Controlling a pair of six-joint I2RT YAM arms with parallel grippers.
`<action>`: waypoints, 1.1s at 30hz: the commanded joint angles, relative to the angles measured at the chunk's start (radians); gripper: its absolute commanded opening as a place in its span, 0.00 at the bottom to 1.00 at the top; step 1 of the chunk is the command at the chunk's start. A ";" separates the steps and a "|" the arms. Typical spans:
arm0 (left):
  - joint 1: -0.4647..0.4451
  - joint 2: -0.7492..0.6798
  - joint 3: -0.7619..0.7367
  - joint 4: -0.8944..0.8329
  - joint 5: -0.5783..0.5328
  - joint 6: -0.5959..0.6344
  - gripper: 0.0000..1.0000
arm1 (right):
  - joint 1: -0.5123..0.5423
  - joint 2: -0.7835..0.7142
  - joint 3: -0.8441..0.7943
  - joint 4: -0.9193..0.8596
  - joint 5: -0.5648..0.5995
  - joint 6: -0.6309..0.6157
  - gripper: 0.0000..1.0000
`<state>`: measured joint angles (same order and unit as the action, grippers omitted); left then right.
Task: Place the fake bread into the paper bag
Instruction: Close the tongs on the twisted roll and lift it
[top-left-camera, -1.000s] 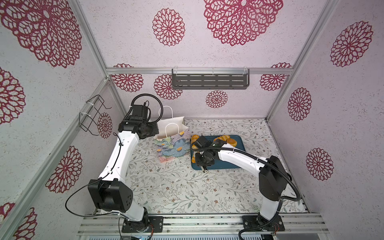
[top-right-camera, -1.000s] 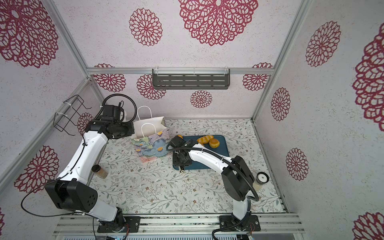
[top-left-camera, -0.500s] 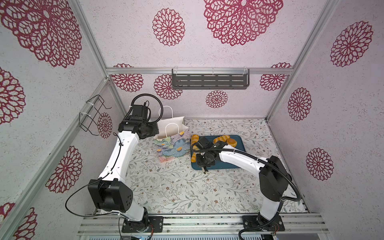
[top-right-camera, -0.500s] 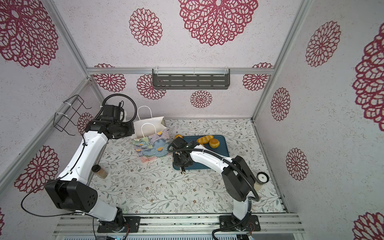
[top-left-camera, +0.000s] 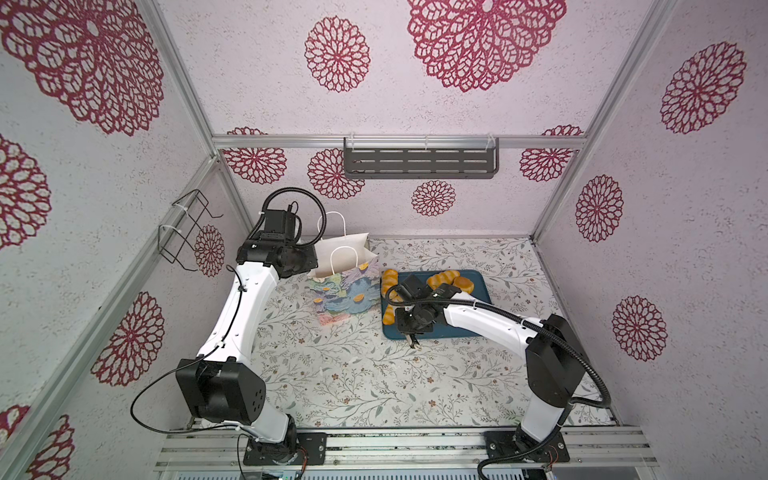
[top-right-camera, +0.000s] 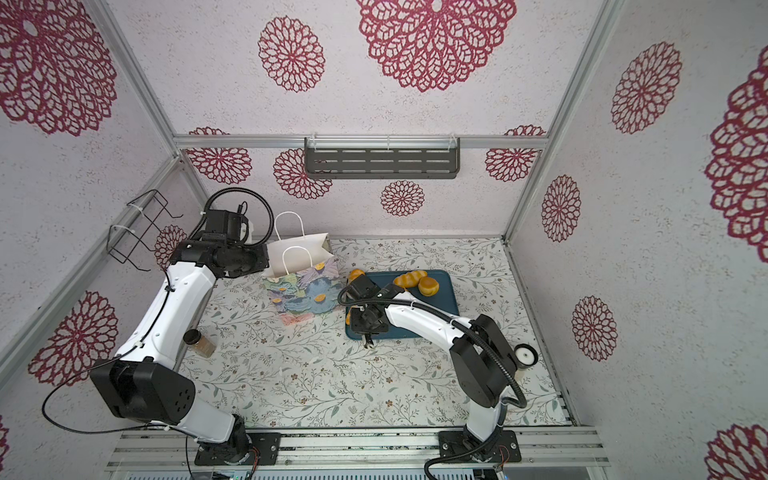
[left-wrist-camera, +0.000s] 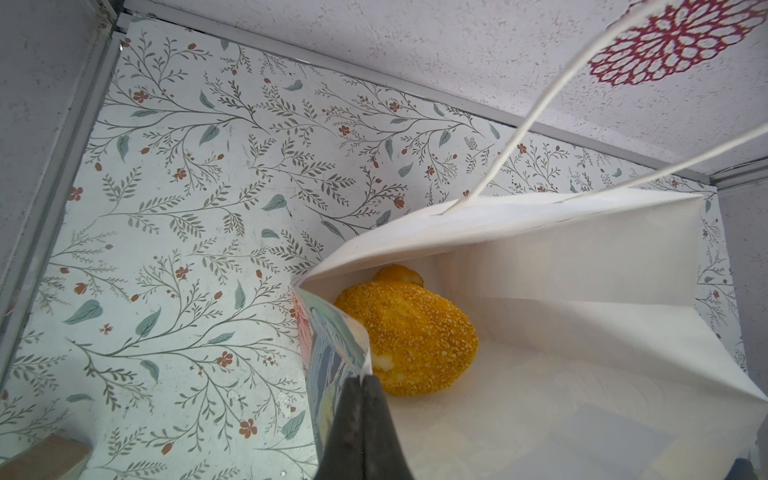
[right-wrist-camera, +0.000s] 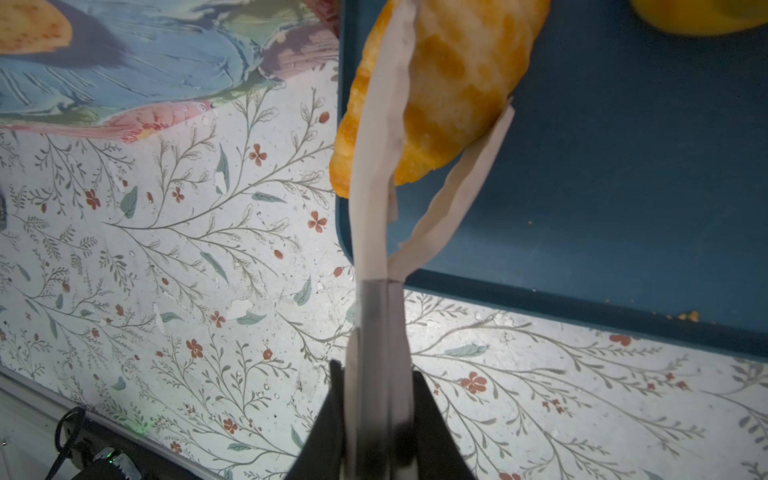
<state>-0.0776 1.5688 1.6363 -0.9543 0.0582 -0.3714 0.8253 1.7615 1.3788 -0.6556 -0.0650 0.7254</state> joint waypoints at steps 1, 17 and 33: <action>0.001 -0.010 -0.020 -0.030 0.000 0.005 0.00 | -0.009 -0.078 -0.004 -0.026 0.002 0.000 0.01; -0.001 -0.007 -0.023 -0.027 0.000 0.003 0.00 | -0.009 -0.147 -0.044 -0.030 0.020 0.001 0.00; -0.007 -0.008 -0.024 -0.027 -0.003 0.005 0.00 | -0.009 -0.263 -0.090 0.000 0.055 0.009 0.00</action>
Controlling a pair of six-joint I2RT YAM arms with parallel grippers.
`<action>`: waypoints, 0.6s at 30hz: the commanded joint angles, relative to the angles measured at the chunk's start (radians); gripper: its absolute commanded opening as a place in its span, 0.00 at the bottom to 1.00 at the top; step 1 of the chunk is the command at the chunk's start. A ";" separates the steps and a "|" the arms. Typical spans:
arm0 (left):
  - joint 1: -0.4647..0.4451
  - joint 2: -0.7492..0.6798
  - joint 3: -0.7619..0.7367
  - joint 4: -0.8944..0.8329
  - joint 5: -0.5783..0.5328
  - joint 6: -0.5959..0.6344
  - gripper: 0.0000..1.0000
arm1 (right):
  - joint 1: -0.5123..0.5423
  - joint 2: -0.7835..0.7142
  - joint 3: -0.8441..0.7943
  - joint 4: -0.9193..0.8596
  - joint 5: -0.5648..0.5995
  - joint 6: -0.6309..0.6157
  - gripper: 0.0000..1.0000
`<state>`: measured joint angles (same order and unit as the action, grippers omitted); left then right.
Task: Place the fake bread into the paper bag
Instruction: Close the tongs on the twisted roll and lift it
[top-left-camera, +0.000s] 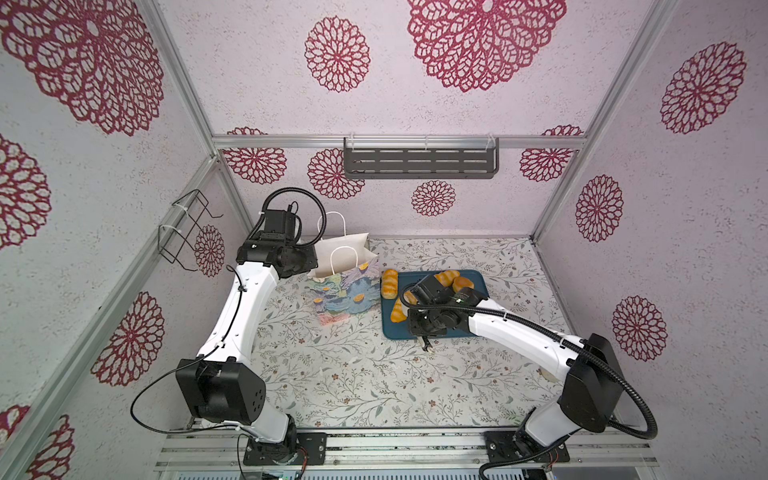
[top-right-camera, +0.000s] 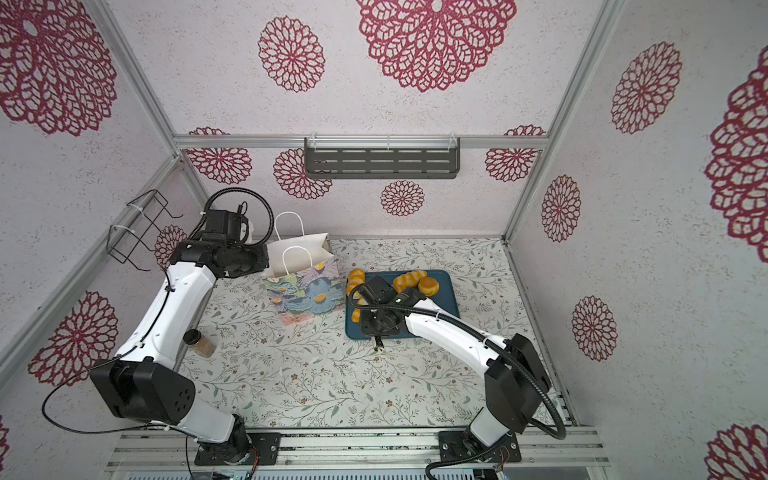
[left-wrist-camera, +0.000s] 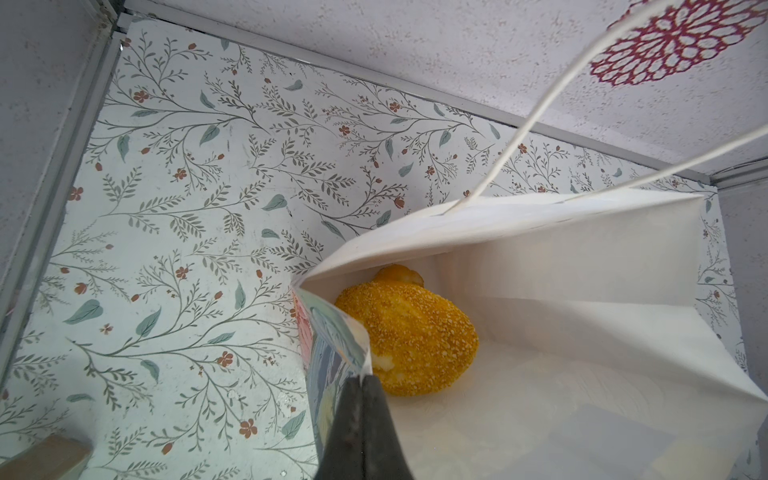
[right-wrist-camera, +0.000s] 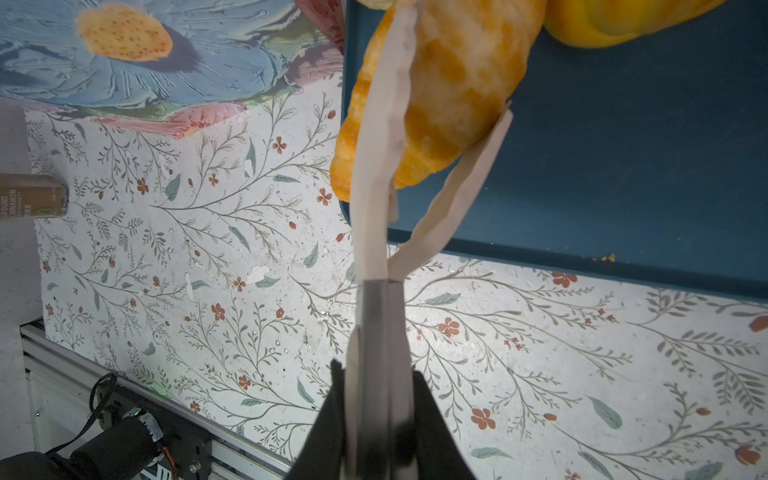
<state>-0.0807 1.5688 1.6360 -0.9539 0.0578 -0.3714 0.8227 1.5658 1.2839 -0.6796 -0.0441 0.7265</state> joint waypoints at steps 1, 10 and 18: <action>-0.005 -0.006 -0.025 -0.026 -0.003 0.004 0.00 | -0.007 -0.080 -0.004 0.035 0.033 0.008 0.00; -0.007 -0.007 -0.022 -0.027 0.004 0.002 0.00 | -0.007 -0.168 -0.065 0.127 0.027 0.013 0.00; -0.010 -0.006 -0.024 -0.027 -0.003 0.004 0.00 | -0.005 -0.234 -0.085 0.189 0.027 0.000 0.00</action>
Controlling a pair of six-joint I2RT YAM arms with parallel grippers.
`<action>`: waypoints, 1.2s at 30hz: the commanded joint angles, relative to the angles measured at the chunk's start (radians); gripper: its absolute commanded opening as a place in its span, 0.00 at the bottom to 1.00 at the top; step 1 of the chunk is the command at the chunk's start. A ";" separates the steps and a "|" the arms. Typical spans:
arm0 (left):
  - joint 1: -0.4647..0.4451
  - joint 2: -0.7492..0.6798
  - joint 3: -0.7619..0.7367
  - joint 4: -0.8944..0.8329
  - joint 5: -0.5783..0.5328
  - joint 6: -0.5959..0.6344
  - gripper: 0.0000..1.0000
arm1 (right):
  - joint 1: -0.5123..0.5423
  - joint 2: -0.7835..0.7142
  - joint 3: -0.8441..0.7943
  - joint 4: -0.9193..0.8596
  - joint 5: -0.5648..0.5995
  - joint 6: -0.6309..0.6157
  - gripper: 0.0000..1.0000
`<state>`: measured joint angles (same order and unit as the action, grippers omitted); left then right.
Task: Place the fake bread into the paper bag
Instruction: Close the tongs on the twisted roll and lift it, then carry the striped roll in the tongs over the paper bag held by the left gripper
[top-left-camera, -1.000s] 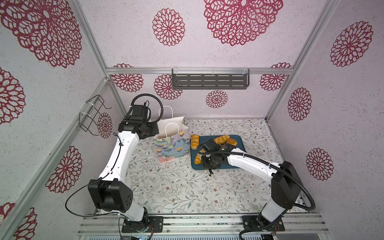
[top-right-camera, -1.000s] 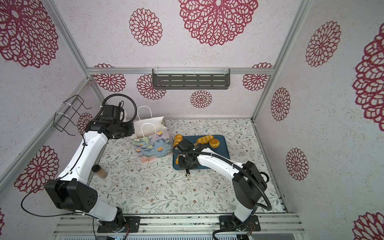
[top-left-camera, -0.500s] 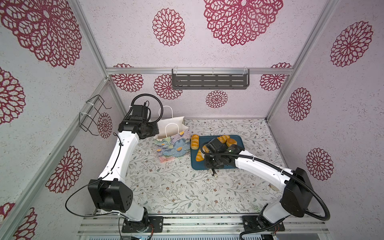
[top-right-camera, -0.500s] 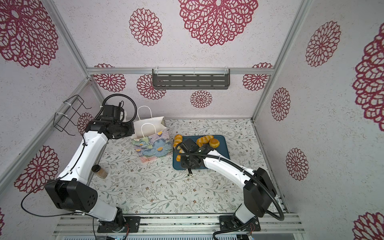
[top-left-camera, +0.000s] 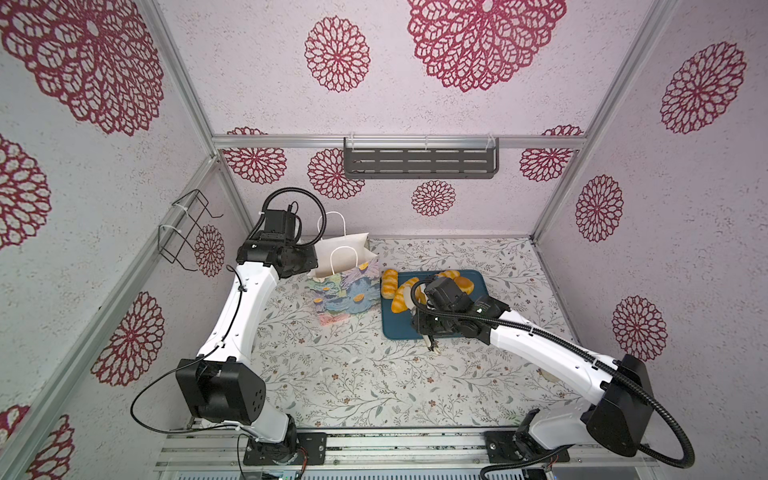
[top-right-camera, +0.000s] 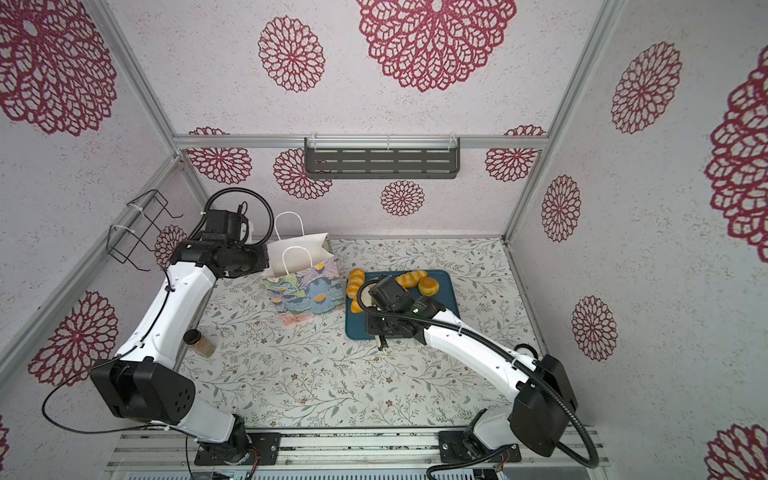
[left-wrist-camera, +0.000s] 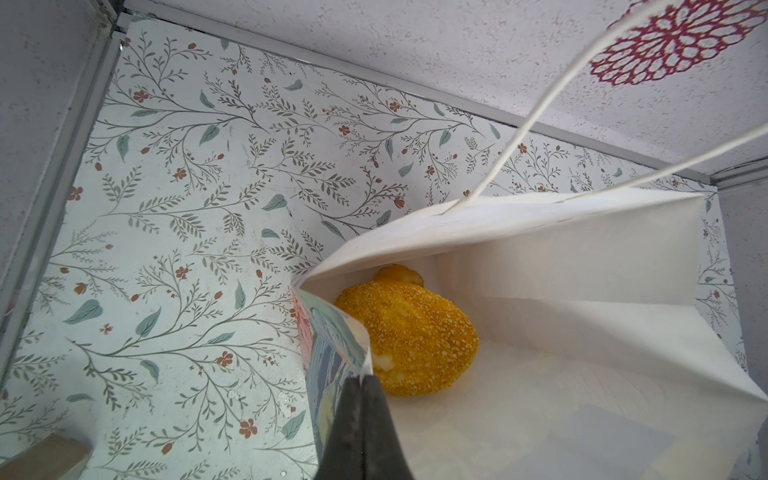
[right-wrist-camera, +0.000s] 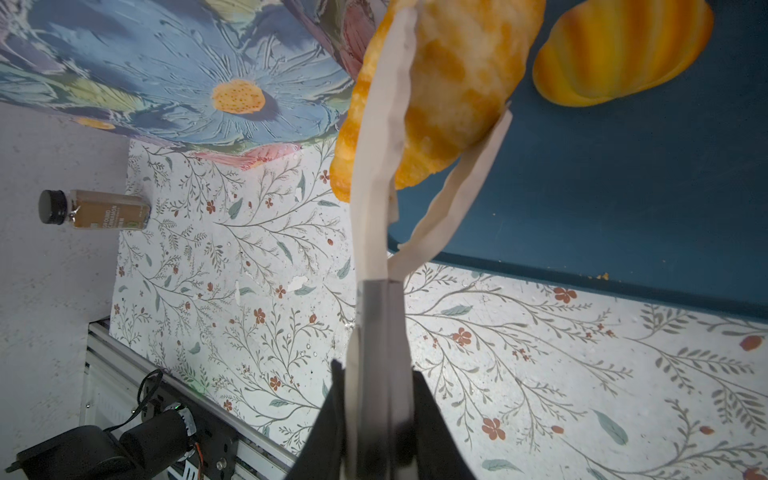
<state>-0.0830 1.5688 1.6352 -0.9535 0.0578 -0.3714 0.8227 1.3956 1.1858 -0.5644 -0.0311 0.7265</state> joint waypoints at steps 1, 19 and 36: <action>-0.008 -0.006 -0.022 -0.027 -0.002 0.004 0.00 | -0.005 -0.073 0.009 0.082 0.015 -0.001 0.00; -0.010 -0.003 -0.024 -0.027 -0.002 0.004 0.00 | 0.010 -0.113 0.062 0.147 0.023 -0.054 0.00; -0.019 -0.006 -0.023 -0.025 0.000 0.004 0.00 | 0.020 -0.083 0.222 0.148 0.045 -0.121 0.00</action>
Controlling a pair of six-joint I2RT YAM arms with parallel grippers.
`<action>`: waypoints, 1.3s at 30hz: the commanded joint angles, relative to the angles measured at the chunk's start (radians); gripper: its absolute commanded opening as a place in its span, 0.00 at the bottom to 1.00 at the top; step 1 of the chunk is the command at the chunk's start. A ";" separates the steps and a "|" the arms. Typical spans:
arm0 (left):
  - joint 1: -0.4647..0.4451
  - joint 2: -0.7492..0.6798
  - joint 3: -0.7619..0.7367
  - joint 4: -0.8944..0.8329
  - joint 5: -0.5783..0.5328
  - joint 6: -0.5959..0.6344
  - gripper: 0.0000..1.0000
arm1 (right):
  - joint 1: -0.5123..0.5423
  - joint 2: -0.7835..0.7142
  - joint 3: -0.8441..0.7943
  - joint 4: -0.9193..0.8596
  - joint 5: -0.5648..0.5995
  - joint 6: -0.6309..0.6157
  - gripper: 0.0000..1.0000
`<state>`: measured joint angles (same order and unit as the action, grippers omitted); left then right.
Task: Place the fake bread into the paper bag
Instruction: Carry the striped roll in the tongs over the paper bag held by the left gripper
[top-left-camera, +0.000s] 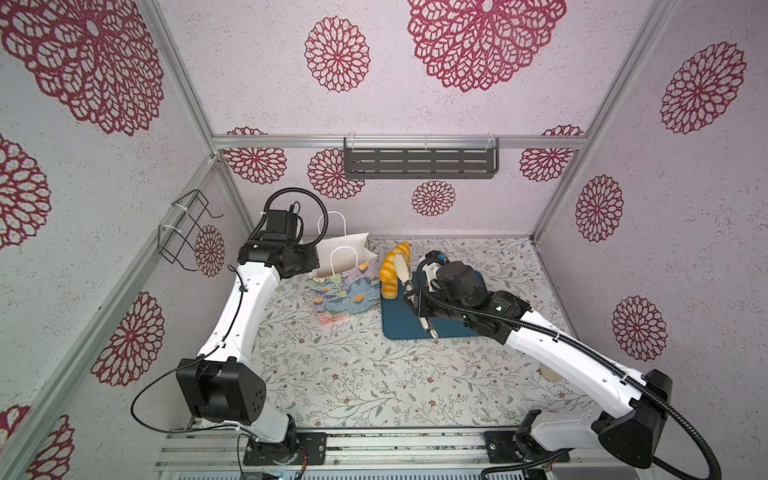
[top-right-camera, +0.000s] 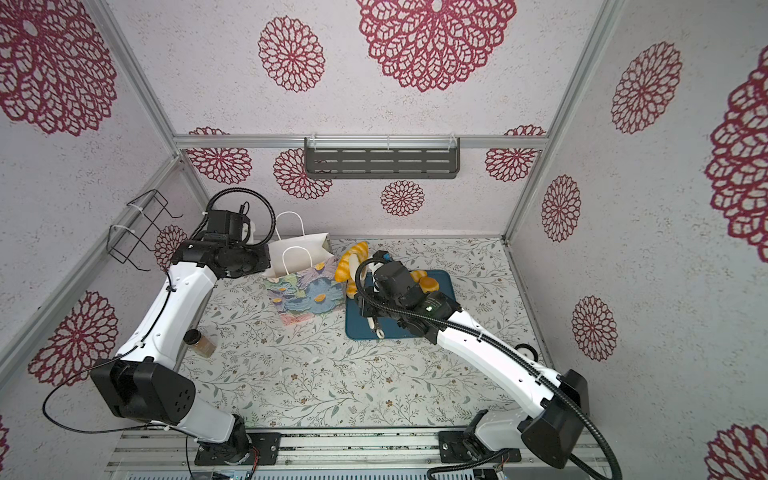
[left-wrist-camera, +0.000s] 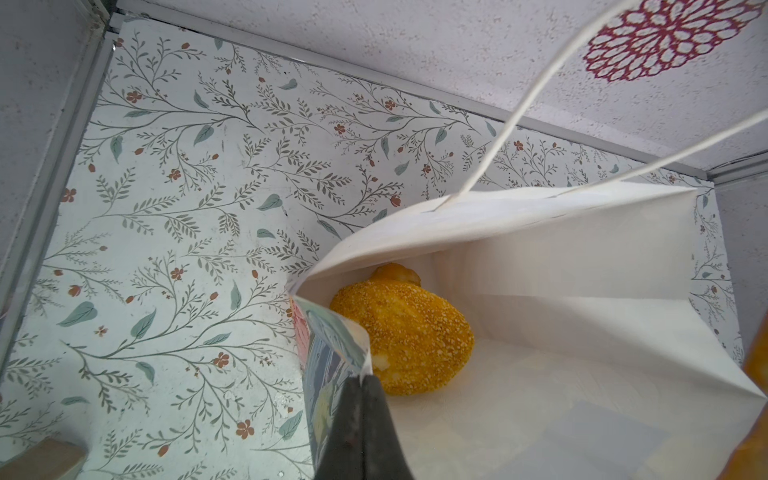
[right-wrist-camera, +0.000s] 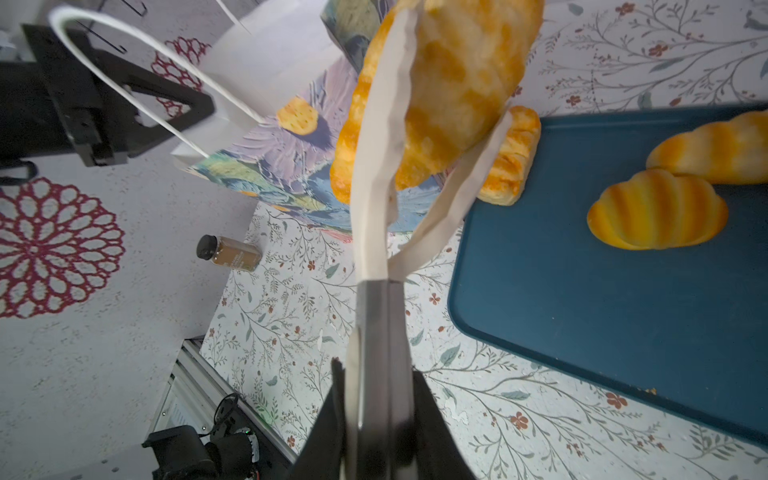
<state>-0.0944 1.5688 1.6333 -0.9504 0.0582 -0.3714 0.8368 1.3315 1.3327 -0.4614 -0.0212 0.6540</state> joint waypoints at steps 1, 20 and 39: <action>-0.008 -0.005 -0.022 -0.029 0.000 0.004 0.00 | 0.007 -0.013 0.090 0.041 0.035 -0.055 0.00; -0.010 -0.012 -0.026 -0.024 0.002 0.006 0.00 | 0.013 0.174 0.374 -0.001 0.012 -0.144 0.00; -0.018 -0.021 -0.029 -0.021 0.002 0.011 0.00 | 0.081 0.322 0.520 0.015 -0.003 -0.138 0.00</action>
<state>-0.1047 1.5635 1.6241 -0.9398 0.0582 -0.3706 0.9012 1.6592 1.7981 -0.5060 -0.0128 0.5308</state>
